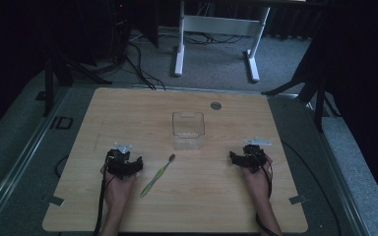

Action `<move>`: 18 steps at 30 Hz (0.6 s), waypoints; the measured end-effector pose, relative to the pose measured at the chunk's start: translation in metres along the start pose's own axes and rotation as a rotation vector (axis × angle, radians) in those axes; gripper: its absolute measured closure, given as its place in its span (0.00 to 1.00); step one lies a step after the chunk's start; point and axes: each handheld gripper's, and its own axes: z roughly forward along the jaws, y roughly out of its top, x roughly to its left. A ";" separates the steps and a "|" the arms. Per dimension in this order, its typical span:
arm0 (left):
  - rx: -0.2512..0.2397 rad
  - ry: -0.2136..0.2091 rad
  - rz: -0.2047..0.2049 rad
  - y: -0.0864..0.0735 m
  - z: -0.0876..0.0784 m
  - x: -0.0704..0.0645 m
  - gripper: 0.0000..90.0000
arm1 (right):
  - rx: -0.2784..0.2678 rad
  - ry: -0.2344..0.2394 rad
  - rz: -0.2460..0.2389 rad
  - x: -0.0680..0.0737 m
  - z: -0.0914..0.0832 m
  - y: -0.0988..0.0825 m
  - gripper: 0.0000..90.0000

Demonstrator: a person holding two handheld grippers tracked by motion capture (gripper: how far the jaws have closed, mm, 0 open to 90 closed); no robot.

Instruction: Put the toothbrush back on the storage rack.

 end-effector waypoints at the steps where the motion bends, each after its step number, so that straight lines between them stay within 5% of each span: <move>1: 0.006 0.003 -0.002 0.001 -0.001 0.001 0.41 | 0.000 0.000 0.000 0.000 0.000 0.000 0.24; 13: 0.019 -0.044 -0.020 0.005 -0.008 0.008 0.53 | 0.000 0.000 0.000 0.000 0.000 0.000 0.24; 18: -0.003 -0.066 0.014 0.014 -0.023 0.003 0.54 | 0.000 0.000 0.000 0.000 0.000 0.000 0.25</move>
